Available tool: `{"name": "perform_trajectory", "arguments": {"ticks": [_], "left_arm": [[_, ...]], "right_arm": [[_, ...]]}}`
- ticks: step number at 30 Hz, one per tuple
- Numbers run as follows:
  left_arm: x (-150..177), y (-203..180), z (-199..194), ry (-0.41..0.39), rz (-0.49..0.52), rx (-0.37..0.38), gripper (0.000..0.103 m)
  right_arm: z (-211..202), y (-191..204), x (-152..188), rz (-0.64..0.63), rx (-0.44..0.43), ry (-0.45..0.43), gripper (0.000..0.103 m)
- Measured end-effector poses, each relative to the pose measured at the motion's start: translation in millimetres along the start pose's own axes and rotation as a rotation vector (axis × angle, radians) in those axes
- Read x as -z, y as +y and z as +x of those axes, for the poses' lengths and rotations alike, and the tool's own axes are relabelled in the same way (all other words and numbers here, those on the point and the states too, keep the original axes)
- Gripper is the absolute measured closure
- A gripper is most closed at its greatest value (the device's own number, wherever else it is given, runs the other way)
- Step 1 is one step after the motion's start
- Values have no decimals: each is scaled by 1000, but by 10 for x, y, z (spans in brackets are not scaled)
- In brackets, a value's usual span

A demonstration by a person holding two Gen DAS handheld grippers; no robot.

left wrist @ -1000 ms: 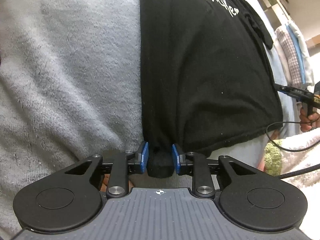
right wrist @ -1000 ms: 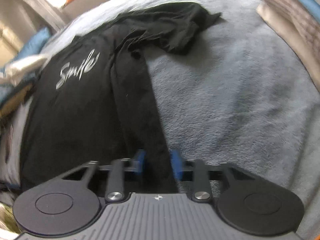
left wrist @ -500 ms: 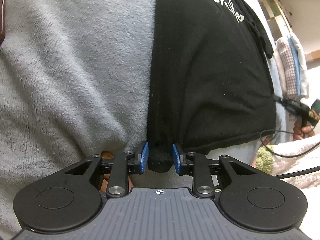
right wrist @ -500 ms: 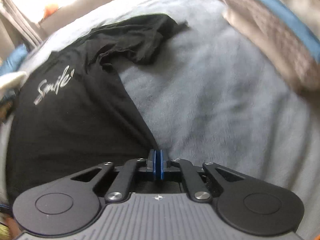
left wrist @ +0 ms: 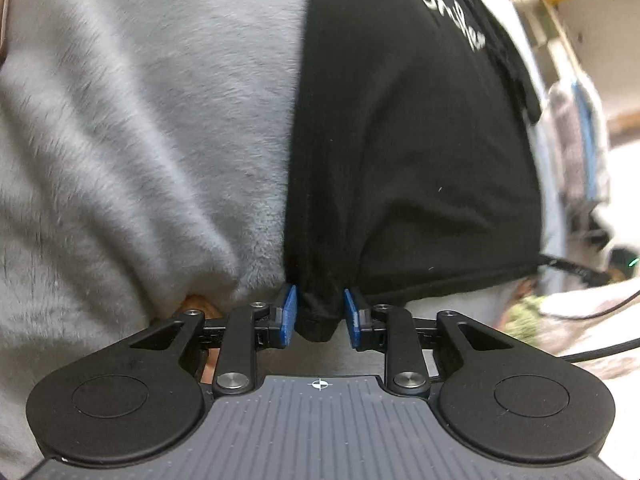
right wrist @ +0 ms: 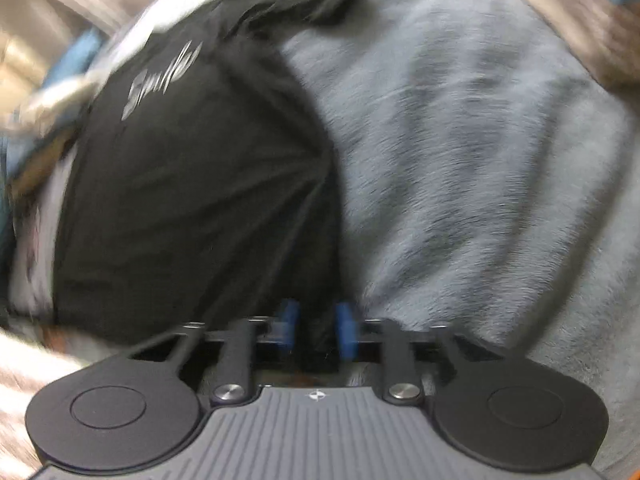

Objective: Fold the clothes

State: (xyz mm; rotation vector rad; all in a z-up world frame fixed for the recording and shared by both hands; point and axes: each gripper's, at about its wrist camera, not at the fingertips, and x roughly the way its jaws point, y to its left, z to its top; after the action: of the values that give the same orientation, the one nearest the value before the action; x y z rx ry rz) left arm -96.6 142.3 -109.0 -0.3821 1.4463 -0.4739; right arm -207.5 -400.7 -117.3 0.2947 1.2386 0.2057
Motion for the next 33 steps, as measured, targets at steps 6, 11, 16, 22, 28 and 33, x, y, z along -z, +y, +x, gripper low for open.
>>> {"name": "perform_trajectory", "arguments": {"ticks": [6, 11, 16, 22, 28, 33], "left_arm": [[-8, -197, -336, 7, 65, -21, 99], [-24, -289, -468, 42, 105, -29, 99], [-38, -275, -234, 93, 154, -98, 99], [12, -179, 117, 188, 201, -189, 97], [16, -42, -190, 141, 173, -185, 95], [-193, 0, -356, -25, 154, -160, 88]], "right_arm": [[-404, 129, -110, -113, -37, -31, 101], [-588, 134, -134, -124, -24, 14, 101], [-524, 153, -195, -170, 11, 47, 101], [-94, 180, -143, -233, 121, 146, 101], [-107, 124, -179, -206, 149, 170, 92], [-159, -15, -226, -153, 158, 161, 91]]}}
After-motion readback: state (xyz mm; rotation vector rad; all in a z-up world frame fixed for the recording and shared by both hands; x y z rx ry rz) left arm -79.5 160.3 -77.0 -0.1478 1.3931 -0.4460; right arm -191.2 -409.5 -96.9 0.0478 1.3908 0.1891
